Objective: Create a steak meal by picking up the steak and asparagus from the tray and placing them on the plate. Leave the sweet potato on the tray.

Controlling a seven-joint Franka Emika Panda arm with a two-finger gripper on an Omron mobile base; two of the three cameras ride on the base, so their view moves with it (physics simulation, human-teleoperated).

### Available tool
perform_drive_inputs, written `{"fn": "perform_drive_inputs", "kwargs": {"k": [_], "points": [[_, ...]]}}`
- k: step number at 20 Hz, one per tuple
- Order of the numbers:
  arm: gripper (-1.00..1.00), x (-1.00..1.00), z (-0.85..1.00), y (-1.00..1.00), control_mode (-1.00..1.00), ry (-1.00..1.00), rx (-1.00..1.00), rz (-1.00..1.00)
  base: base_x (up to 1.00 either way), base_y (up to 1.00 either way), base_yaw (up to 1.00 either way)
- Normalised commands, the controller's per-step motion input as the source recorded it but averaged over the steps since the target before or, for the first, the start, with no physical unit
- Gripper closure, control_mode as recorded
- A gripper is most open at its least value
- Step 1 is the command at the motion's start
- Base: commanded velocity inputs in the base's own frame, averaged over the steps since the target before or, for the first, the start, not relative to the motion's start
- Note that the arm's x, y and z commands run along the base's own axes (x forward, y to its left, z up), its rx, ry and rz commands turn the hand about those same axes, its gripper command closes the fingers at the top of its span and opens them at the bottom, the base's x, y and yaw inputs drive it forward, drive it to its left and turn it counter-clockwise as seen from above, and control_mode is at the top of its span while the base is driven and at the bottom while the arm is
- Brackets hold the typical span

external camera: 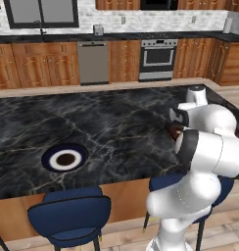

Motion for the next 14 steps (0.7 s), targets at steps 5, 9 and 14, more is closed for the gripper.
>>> {"fn": "perform_drive_inputs", "kwargs": {"k": [5,9,14], "points": [[1.00,-0.26,0.76,1.00,-1.00,-0.15,0.00,0.14,0.00,0.00,0.00],[1.00,-0.25,0.74,1.00,-1.00,-0.11,0.00,0.21,0.00,0.00,0.00],[1.00,-0.26,0.55,1.00,-1.00,-0.06,-0.02,0.27,0.00,0.00,0.00]]}}
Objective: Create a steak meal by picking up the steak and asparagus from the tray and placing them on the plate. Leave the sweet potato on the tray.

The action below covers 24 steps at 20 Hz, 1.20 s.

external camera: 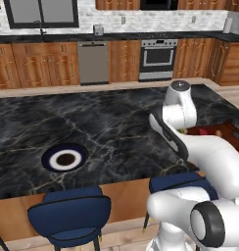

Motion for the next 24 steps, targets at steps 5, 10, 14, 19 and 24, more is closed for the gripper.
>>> {"fn": "perform_drive_inputs", "kwargs": {"k": [5,10,14,19,24], "points": [[1.00,-0.17,0.16,1.00,-1.00,-0.01,-0.05,0.29,0.00,0.00,0.00],[1.00,-0.02,0.12,1.00,-1.00,0.00,-0.06,0.25,0.00,0.00,0.00],[1.00,0.00,0.03,1.00,-1.00,0.04,-0.09,0.18,0.00,0.00,0.00],[1.00,0.00,0.00,1.00,-1.00,0.07,-0.13,0.17,0.00,0.00,0.00],[1.00,0.15,-0.01,1.00,-1.00,0.07,-0.15,0.14,0.00,0.00,0.00]]}}
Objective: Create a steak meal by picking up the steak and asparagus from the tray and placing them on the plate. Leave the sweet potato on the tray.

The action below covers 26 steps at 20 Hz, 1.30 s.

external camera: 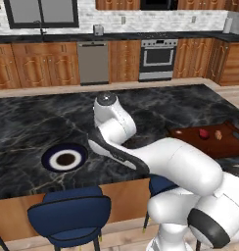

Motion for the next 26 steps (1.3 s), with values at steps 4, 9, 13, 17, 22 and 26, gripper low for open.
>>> {"fn": "perform_drive_inputs", "kwargs": {"k": [4,9,13,17,22,26], "points": [[1.00,0.22,-0.05,1.00,-1.00,0.06,-0.14,0.13,0.00,0.00,0.00],[1.00,0.28,-0.26,0.97,-1.00,0.03,-0.12,0.11,0.00,0.00,0.00],[1.00,0.40,-0.45,0.70,-1.00,0.00,-0.05,0.08,0.00,0.00,0.00],[1.00,0.42,-0.49,0.59,-1.00,0.00,-0.02,0.07,0.00,0.00,0.00],[1.00,0.56,-0.52,0.30,-1.00,0.01,0.00,0.03,0.00,0.00,0.00],[1.00,0.51,-0.42,0.12,-1.00,0.00,0.00,0.01,0.00,0.00,0.00]]}}
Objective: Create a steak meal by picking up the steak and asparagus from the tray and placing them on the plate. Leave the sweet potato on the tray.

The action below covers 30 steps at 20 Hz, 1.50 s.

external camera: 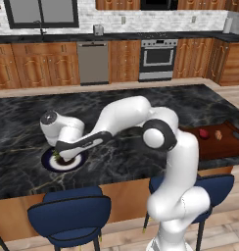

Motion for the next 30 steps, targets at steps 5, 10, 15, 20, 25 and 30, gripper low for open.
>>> {"fn": "perform_drive_inputs", "kwargs": {"k": [5,10,15,20,25,30], "points": [[1.00,0.52,-0.35,0.12,-1.00,0.00,0.00,0.02,0.00,0.00,0.00],[-1.00,0.44,-0.25,0.06,-1.00,0.00,0.00,0.02,0.00,0.00,0.00],[-1.00,0.04,-0.03,0.00,-1.00,0.00,0.00,0.00,0.00,0.00,0.00],[-1.00,-0.04,0.15,-0.08,-1.00,-0.02,0.00,0.00,0.00,0.00,0.00],[-1.00,-0.42,0.47,-0.25,-1.00,-0.09,0.00,0.00,0.00,0.00,0.00],[-1.00,-0.58,0.94,-0.60,-1.00,-0.19,0.03,-0.02,0.00,0.00,0.00]]}}
